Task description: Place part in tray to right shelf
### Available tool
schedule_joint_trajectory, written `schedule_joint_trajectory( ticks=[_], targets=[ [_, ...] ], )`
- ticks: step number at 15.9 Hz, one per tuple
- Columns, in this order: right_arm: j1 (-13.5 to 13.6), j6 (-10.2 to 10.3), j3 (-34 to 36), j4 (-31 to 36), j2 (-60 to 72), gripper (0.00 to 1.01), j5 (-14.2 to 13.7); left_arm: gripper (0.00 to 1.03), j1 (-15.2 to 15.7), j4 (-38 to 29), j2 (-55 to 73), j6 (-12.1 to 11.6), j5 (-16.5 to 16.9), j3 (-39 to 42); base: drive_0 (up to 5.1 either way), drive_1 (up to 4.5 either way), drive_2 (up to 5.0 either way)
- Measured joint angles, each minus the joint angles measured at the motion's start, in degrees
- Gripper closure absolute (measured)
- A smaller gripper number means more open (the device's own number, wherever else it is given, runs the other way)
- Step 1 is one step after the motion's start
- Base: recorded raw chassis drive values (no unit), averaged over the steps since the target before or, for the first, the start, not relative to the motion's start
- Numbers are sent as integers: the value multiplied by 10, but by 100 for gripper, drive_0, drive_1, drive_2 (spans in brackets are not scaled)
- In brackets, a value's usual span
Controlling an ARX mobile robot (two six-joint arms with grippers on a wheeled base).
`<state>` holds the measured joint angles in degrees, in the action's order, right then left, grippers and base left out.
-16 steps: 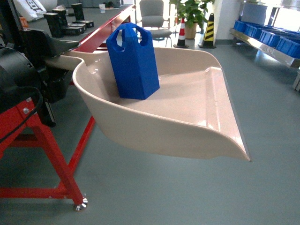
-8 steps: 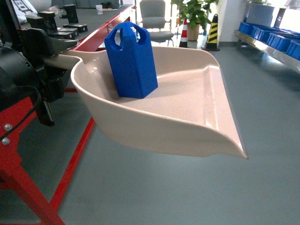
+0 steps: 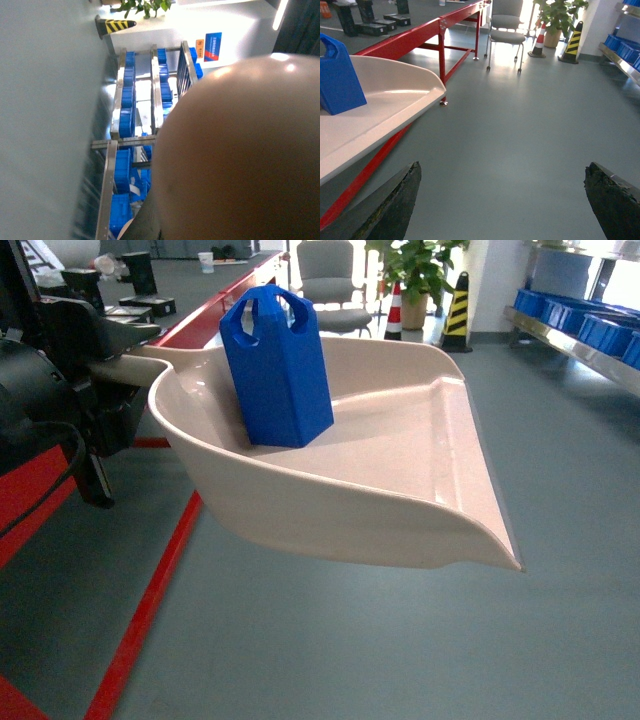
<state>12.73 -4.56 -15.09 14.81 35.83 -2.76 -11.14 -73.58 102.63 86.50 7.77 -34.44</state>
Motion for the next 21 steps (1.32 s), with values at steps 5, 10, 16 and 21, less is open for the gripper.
schedule_joint_trajectory(
  ticks=[5,10,16,21],
  targets=[
    [0,0,0,-2,0,3,0,89,1,2,0,0,2,0,2,433,-430],
    [0,0,0,-2,0,3,0,89,1,3,0,0,2,0,-1,429,-432],
    [0,0,0,1,0,3,0,89,1,1,0,0,2,0,-1,429,-432],
    [0,0,0,0,0,3,0,89,1,3,0,0,2,0,-1,429,-432]
  ],
)
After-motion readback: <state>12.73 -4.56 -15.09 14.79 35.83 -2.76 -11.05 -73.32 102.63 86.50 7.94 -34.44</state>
